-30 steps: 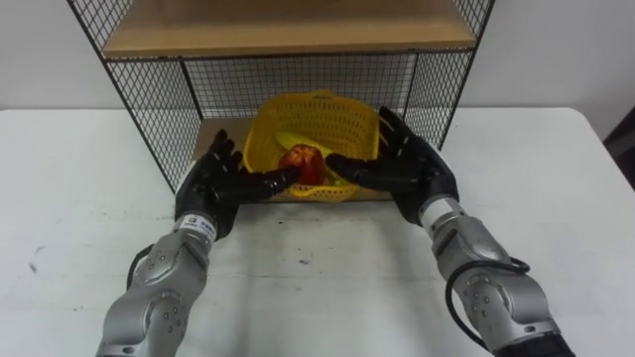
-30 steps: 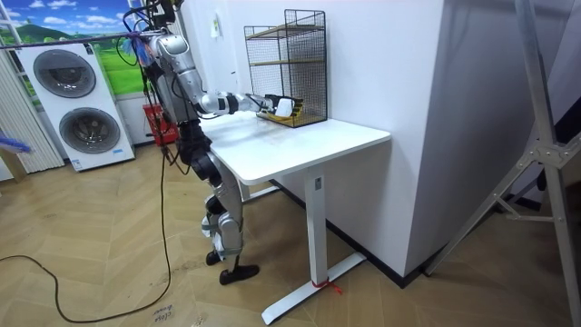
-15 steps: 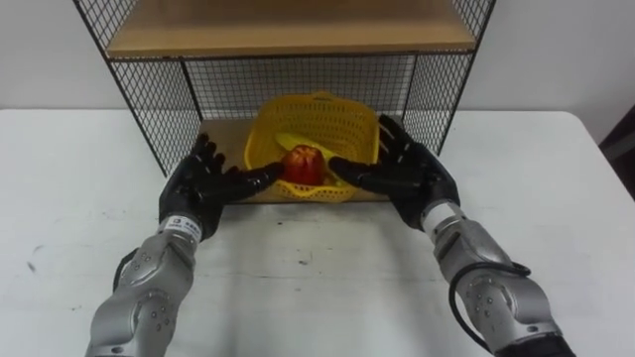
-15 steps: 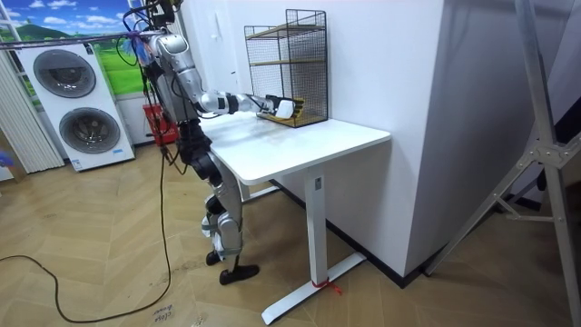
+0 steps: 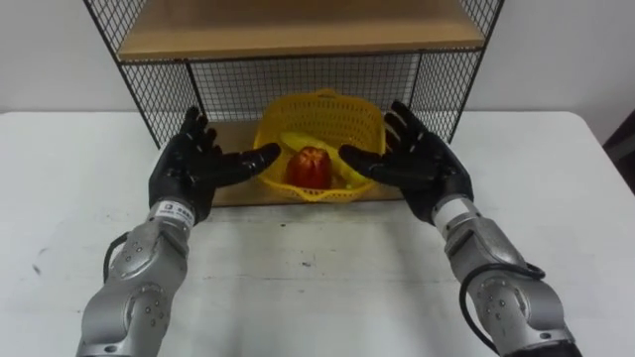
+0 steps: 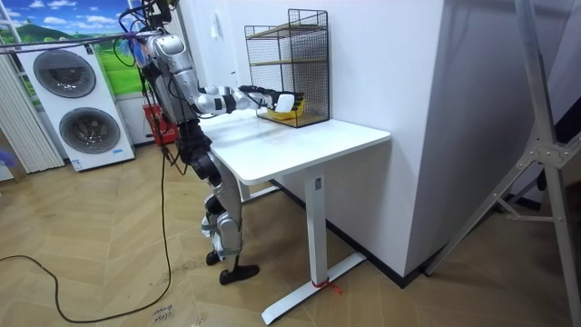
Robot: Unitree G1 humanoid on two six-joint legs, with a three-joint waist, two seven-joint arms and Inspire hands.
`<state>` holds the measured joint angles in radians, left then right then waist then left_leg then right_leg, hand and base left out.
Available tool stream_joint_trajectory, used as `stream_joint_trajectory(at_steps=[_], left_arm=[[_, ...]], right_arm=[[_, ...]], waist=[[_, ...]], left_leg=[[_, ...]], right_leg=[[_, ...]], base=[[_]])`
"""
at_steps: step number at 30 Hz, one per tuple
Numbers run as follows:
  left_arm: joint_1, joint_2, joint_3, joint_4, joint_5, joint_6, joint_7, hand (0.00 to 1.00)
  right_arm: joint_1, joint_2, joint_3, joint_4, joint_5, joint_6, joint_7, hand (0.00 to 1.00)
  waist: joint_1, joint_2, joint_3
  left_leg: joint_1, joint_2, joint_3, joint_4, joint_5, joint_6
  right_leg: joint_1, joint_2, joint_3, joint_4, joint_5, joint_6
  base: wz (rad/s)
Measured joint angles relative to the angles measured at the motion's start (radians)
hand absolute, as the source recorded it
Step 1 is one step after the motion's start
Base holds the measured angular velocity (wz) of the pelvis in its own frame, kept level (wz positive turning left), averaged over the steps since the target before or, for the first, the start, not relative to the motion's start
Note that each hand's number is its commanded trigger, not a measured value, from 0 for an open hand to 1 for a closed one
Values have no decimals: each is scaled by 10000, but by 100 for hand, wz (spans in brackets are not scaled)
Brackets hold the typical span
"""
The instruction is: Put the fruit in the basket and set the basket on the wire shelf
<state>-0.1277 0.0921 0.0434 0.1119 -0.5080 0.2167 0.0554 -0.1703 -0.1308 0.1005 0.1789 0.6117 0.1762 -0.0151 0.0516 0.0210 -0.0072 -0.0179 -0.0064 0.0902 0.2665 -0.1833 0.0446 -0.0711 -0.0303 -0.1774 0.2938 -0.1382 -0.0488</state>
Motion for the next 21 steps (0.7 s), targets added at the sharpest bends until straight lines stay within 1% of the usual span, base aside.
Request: stream_joint_trajectory(at_steps=[2,4,5,8,10,13,14,16,21], left_arm=[[0,0,8,0,4,-8,-1,0],[0,2,119,0,4,-17,-4,0],[0,7,123,0,4,-17,-15,0],[0,6,123,-1,5,-30,-83,0],[0,7,123,-69,2,-45,-105,0],[2,12,122,-220,18,-126,-157,0],[3,11,117,-232,66,-154,-184,0],[34,11,116,-386,389,-195,-275,0],[227,16,117,-601,565,-372,-461,0]], right_arm=[[0,0,-51,-6,-98,-2,93,0],[0,-7,-379,-5,-192,-27,50,0],[0,-68,-401,-4,-223,-23,128,0],[0,-96,-411,-12,-287,-24,166,0],[1,-104,-412,-31,-284,-24,156,0],[4,-112,-411,-54,-289,-24,146,0],[27,-111,-411,-111,-294,-24,140,0],[333,-122,-434,-649,-324,-43,107,0],[720,-131,-434,-1064,-723,-156,177,0]], waist=[[1,2,-3],[-5,-11,-2],[-7,-15,0],[-17,-70,27],[-17,-158,69],[-12,-274,90],[-10,-280,93],[12,-280,94],[27,-274,90]], left_leg=[[77,0,45,-34,3,-2],[124,-4,128,-110,28,3],[126,-2,147,-121,30,5],[128,-1,167,-146,40,6],[128,0,165,-149,41,5],[116,3,166,-154,41,5],[109,4,168,-154,41,5],[91,3,174,-155,41,5],[145,8,210,-151,42,7]], right_leg=[[33,11,62,11,-6,2],[10,14,131,12,-1,3],[2,11,134,12,5,2],[-16,11,141,11,11,-5],[-17,13,141,9,11,-5],[-21,15,133,-18,24,-8],[-24,15,127,-30,33,-7],[-34,14,125,-44,45,-2],[-3,14,136,-27,52,-10]], base=[[-8],[-11],[-9],[-2],[0],[0],[0],[0],[-1]])
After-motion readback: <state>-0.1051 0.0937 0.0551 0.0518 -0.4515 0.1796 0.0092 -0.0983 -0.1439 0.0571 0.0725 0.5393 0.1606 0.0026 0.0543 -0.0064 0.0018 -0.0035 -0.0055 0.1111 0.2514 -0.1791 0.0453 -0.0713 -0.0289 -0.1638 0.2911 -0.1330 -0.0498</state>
